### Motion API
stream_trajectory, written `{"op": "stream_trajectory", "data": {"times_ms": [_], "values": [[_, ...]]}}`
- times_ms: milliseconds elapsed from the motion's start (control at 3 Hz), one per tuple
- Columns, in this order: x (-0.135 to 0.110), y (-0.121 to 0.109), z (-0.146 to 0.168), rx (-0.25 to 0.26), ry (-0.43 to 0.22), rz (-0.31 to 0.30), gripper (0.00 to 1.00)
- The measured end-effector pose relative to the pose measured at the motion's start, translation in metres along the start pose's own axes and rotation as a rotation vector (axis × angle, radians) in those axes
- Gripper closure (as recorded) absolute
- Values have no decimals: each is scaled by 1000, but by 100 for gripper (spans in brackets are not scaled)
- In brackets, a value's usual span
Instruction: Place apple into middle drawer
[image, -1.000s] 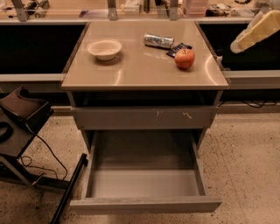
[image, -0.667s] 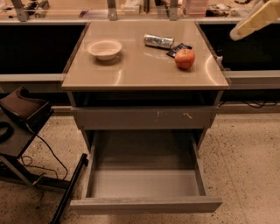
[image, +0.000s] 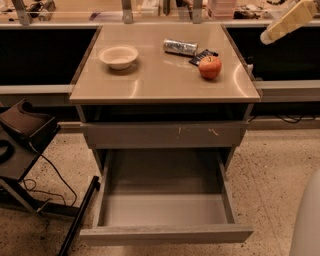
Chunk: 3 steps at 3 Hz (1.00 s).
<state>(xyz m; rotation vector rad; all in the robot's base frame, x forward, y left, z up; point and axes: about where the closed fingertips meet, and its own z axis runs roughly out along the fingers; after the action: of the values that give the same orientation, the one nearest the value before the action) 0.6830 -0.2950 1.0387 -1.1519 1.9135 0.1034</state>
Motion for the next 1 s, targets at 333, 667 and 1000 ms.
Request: {"op": "stream_trajectory", "data": {"times_ms": [333, 667, 1000], "values": [[15, 4, 32, -70, -74, 59, 0], [27, 10, 67, -142, -151, 120, 0], [37, 14, 100, -189, -156, 156, 0]]}}
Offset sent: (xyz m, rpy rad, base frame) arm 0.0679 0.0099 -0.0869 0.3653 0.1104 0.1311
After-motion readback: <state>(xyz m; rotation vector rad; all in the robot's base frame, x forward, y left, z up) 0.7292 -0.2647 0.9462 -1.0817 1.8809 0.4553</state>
